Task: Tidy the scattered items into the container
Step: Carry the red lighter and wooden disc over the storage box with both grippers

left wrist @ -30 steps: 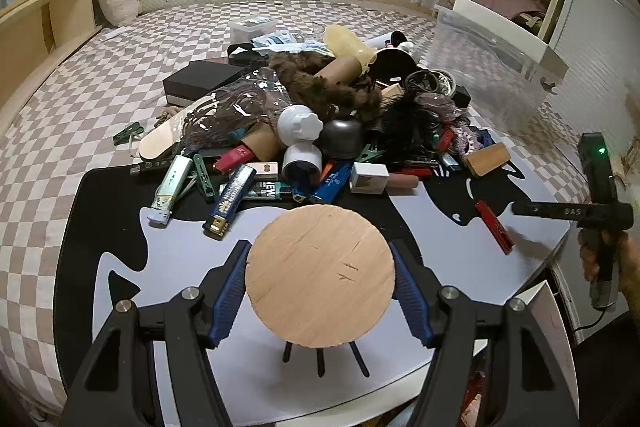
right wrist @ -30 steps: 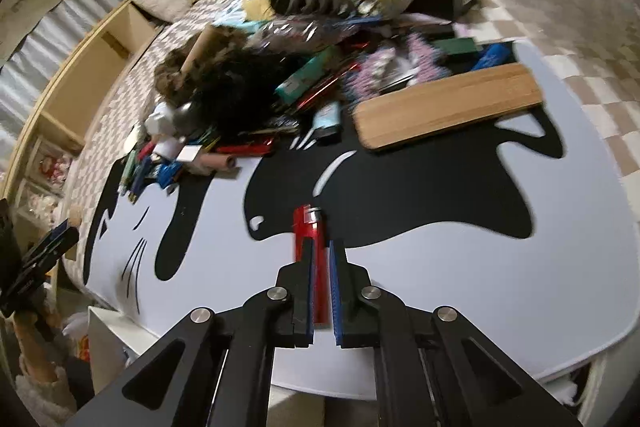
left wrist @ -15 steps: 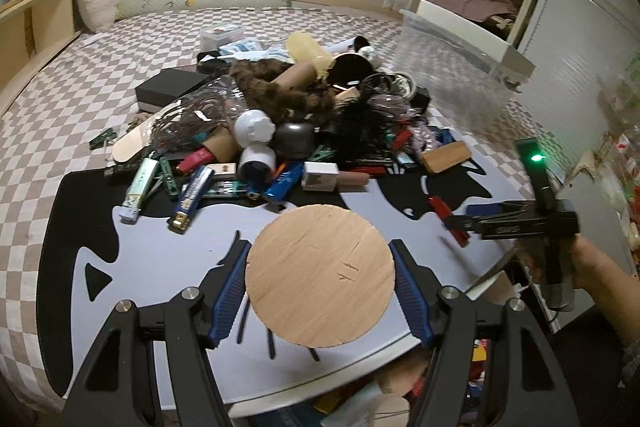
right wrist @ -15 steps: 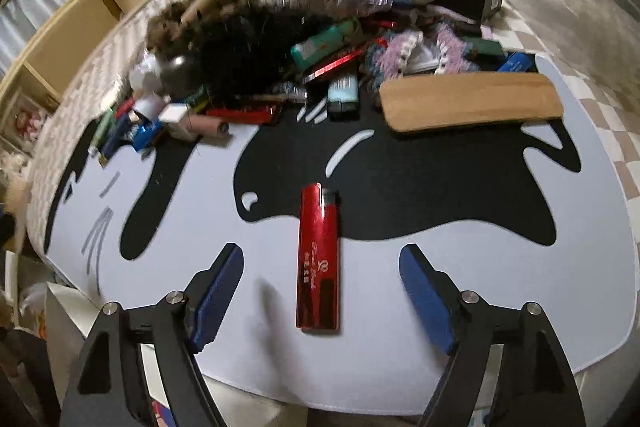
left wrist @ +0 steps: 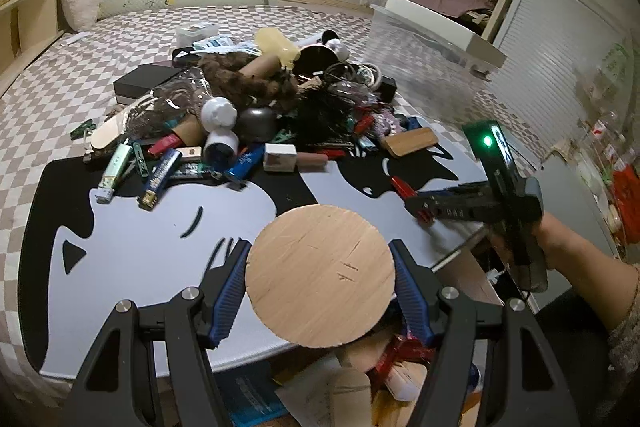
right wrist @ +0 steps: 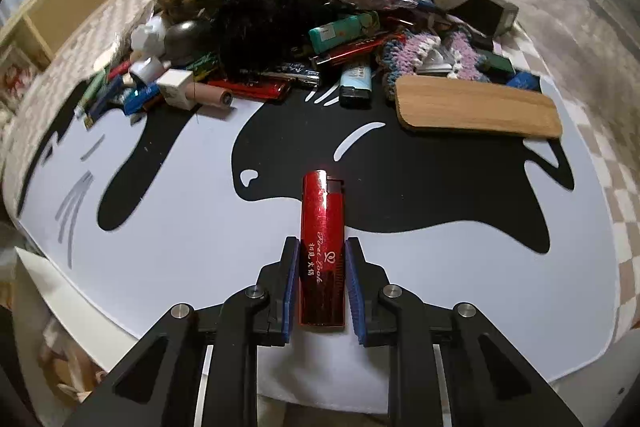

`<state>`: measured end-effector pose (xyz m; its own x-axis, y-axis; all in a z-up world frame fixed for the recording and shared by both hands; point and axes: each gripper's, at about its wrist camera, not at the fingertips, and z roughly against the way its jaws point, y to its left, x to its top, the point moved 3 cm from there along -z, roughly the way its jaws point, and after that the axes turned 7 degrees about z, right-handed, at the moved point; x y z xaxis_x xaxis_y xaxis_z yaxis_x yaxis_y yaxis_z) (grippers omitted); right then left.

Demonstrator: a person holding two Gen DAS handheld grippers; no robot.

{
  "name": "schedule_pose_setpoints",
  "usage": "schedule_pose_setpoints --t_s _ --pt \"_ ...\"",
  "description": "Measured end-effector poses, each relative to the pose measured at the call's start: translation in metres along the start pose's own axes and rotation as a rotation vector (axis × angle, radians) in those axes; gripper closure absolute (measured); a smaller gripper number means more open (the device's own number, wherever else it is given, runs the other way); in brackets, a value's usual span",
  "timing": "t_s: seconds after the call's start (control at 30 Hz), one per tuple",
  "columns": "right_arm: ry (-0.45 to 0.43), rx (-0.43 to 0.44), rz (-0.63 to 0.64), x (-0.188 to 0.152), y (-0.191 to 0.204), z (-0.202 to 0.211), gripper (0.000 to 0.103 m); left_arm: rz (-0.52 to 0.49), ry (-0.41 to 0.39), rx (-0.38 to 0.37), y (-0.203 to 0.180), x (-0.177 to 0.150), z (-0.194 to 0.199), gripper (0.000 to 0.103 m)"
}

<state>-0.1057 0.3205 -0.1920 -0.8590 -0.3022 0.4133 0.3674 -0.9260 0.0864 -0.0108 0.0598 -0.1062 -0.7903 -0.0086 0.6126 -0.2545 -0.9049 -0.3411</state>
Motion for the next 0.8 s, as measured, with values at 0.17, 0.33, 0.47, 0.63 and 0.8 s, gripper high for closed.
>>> schedule_pose_setpoints --t_s 0.17,0.33,0.47,0.63,0.8 --pt "-0.026 0.077 -0.114 0.002 -0.018 0.012 0.080 -0.014 0.009 -0.016 -0.006 -0.013 0.006 0.035" --pt "-0.066 0.124 -0.170 0.001 -0.025 0.033 0.080 -0.025 0.019 -0.011 -0.008 -0.029 0.013 0.035" --pt "-0.115 0.165 -0.187 -0.004 -0.021 0.056 0.080 -0.027 0.032 -0.004 -0.007 -0.040 0.014 0.035" --pt "-0.169 0.196 -0.159 -0.001 -0.005 0.081 0.080 -0.040 0.048 0.003 -0.010 -0.051 0.013 0.035" --pt "-0.215 0.260 -0.125 -0.003 0.017 0.102 0.080 -0.057 0.072 0.009 -0.014 -0.060 0.009 0.035"
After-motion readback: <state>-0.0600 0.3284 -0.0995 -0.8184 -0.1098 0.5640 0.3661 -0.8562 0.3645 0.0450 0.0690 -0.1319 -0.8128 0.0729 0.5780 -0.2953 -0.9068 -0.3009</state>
